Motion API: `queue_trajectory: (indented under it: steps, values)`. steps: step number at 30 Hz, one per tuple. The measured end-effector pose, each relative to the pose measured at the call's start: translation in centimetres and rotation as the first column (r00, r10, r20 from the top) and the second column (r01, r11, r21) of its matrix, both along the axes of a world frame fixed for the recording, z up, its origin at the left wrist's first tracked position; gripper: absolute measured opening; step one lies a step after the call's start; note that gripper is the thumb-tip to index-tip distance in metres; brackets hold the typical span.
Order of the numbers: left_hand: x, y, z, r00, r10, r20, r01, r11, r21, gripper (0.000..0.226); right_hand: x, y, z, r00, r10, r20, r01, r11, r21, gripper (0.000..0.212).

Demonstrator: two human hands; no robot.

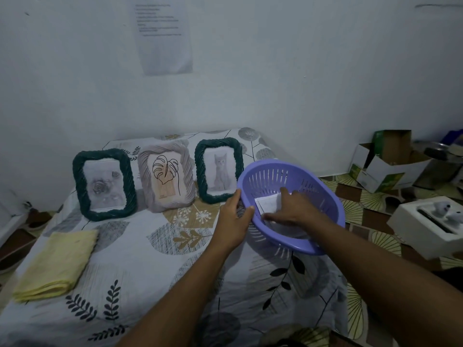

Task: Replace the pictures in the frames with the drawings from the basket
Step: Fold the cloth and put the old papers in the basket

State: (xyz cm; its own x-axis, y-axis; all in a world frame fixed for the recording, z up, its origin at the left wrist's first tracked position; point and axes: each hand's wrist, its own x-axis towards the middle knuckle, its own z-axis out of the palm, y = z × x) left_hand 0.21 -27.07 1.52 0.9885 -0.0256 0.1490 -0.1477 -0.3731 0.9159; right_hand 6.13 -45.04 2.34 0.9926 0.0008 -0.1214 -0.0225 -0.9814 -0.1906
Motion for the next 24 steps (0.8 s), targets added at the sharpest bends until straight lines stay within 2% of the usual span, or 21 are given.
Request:
queue_trajectory:
  steps: [3,17,21,24]
  values:
    - [0.2,0.0,-0.1,1.0,0.011,0.005,-0.011,1.0,0.01,0.061,-0.1,0.4,-0.2,0.995,0.0,-0.103,-0.006,0.998,-0.056,0.116]
    - [0.9,0.3,-0.8,0.997,0.03,0.076,-0.037,0.996,0.087,0.065,0.3,-0.1,-0.5,0.999,-0.022,-0.049,0.02,0.999,-0.041,0.102]
    - [1.2,0.6,-0.8,0.996,0.01,0.089,-0.023,0.99,0.138,0.062,0.2,0.0,0.6,0.998,0.031,0.063,-0.029,0.999,-0.041,0.092]
    - [1.1,1.3,-0.2,0.991,-0.024,0.129,0.0,0.983,0.186,0.052,-0.2,0.3,1.8,0.986,0.07,0.15,-0.073,0.997,0.016,0.085]
